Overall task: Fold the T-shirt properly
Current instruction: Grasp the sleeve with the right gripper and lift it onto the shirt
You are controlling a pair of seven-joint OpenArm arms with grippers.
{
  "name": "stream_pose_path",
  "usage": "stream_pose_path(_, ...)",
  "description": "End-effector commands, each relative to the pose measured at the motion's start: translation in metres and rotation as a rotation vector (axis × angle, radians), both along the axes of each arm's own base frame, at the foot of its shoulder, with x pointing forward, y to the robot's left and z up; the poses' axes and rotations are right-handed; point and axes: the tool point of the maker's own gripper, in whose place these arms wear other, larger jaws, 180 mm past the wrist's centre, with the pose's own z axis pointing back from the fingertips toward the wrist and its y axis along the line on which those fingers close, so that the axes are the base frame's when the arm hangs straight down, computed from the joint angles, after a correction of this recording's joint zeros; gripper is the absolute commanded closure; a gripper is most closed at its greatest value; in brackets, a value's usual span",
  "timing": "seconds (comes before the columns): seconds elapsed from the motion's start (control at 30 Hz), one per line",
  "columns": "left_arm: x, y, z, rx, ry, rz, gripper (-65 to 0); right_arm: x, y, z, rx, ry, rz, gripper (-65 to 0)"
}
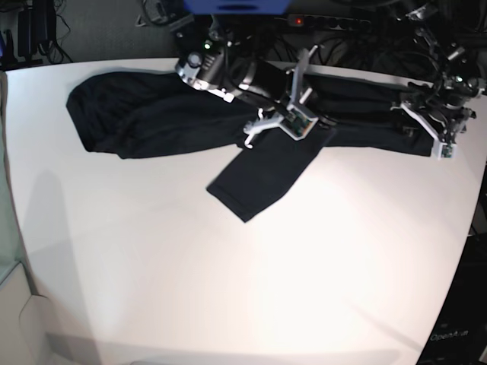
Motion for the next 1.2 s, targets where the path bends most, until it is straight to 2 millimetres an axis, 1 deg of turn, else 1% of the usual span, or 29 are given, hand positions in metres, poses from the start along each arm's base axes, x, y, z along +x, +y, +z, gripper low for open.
stream_pose_path(0.0,0.008,0.004,0.012,0.016,-0.041,-0.005,-39.3,0.003,0.008,0.012,0.052,-0.016,0.006,0.0)
stream_pose_path(0.13,0.008,0.005,0.012,0.017,-0.041,-0.002,-39.3,0.002,0.010,-0.001,0.034,0.012,0.018,0.0)
stream_pose_path(0.3,0.008,0.006,0.012,0.017,-0.042,0.000,-39.3,0.003,0.011,-0.001,0.038,0.012,0.019,0.0)
stream_pose_path(0.4,0.007,0.006,0.012,0.017,-0.040,0.000,-39.3,0.008,0.011,0.000,0.027,0.000,0.022,-0.6)
stream_pose_path(0.47,0.007,0.006,0.012,0.017,-0.040,0.000,-39.3,0.008,0.012,-0.006,0.017,0.012,0.027,-4.8)
stream_pose_path(0.6,0.007,0.006,0.012,0.017,-0.040,0.000,-39.3,0.010,0.013,-0.019,-0.017,0.034,0.041,-19.2)
stream_pose_path(0.67,0.007,0.006,0.012,0.017,-0.040,0.000,-39.3,0.011,0.014,-0.026,-0.041,0.047,0.052,-24.7)
stream_pose_path(0.73,0.007,0.006,0.011,0.017,-0.040,0.000,-39.3,0.012,0.010,-0.031,-0.058,0.045,0.056,-26.9)
stream_pose_path(0.83,0.005,0.006,0.011,0.017,-0.036,0.002,-39.3,0.007,0.008,-0.035,-0.079,0.036,0.081,-27.0)
stream_pose_path(0.87,0.005,0.006,0.011,0.017,-0.036,0.002,-39.3,0.007,0.006,-0.036,-0.086,0.034,0.082,-27.1)
stream_pose_path(0.93,0.006,0.007,0.012,0.020,-0.037,0.001,-39.3,0.017,-0.001,-0.029,-0.090,0.000,0.067,-27.1)
stream_pose_path(1.0,0.007,0.007,0.014,0.024,-0.042,0.000,-39.3,0.026,-0.014,-0.028,-0.114,-0.025,0.048,-27.3)
stream_pose_path(1.07,0.007,0.007,0.014,0.024,-0.043,0.000,-39.3,0.032,-0.024,-0.027,-0.132,-0.046,0.037,-27.3)
stream_pose_path(1.17,0.007,0.007,0.014,0.025,-0.044,0.001,-39.3,0.053,-0.042,-0.026,-0.161,-0.074,-0.007,-27.4)
